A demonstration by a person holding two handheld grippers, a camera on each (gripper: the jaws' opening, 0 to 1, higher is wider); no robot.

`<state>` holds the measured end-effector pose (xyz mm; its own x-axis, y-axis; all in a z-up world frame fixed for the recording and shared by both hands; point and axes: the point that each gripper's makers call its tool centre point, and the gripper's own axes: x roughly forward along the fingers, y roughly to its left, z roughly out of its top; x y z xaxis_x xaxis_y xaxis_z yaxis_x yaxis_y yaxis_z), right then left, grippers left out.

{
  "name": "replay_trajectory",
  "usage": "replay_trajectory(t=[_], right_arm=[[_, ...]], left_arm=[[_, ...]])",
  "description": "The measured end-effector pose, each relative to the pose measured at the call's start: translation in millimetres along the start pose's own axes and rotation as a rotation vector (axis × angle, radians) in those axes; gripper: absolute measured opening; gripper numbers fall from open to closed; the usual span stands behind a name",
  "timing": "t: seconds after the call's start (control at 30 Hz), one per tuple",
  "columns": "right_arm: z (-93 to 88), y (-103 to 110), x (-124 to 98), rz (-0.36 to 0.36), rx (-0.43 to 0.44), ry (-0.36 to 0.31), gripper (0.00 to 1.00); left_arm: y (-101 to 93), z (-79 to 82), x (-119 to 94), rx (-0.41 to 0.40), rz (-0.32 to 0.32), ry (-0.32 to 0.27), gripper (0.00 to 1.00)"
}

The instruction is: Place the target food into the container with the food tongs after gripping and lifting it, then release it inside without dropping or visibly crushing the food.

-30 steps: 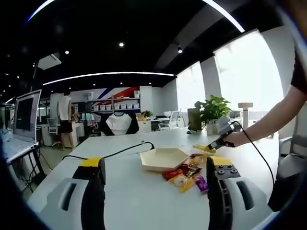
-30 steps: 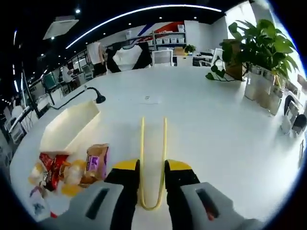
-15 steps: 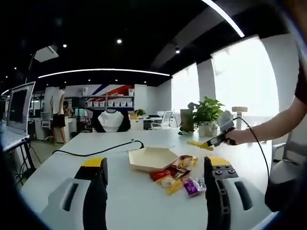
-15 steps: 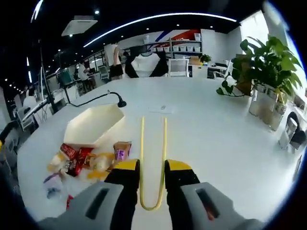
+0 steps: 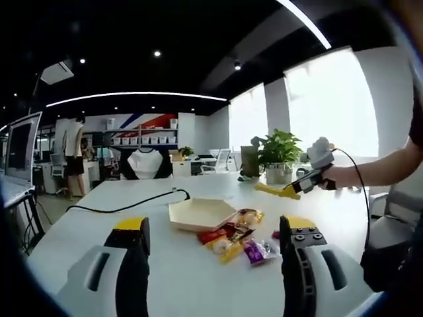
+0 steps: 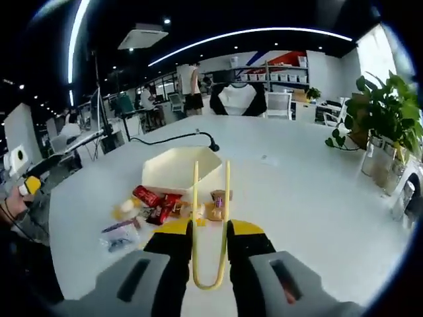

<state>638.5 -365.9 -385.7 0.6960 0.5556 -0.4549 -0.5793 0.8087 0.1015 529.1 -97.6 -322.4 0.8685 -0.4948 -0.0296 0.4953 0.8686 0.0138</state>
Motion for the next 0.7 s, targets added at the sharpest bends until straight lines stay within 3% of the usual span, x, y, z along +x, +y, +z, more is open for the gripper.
replay_trajectory(t=[0.13,0.2,0.37,0.47,0.6,0.7], right_arm=[[-10.6,16.4,-8.4,0.08,0.006,0.016,0.17],[-15.3,30.5,-14.7,0.147,-0.024,0.021,0.17],[-33.9,51.6,-27.6,0.217,-0.107,0.061,0.17],[-37.8,63.0,-37.5,0.272,-0.106,0.046,0.17],[-50.5,74.1,-46.8,0.312,-0.225,0.086,0.17],[-62.6,88.1,-50.8,0.364,-0.256,0.113,0.17]], left_arm=[[-6.1,-5.2,1.3,-0.001,-0.018,0.016,0.85],[-9.3,-6.9,1.0,0.005,-0.03,0.023,0.85],[-16.7,-14.0,0.7,0.02,-0.062,0.038,0.84],[-28.8,-26.6,3.4,-0.013,-0.129,0.072,0.85],[-39.8,-39.9,7.5,0.005,-0.167,0.105,0.83],[-45.8,-43.5,8.9,0.001,-0.189,0.109,0.82]])
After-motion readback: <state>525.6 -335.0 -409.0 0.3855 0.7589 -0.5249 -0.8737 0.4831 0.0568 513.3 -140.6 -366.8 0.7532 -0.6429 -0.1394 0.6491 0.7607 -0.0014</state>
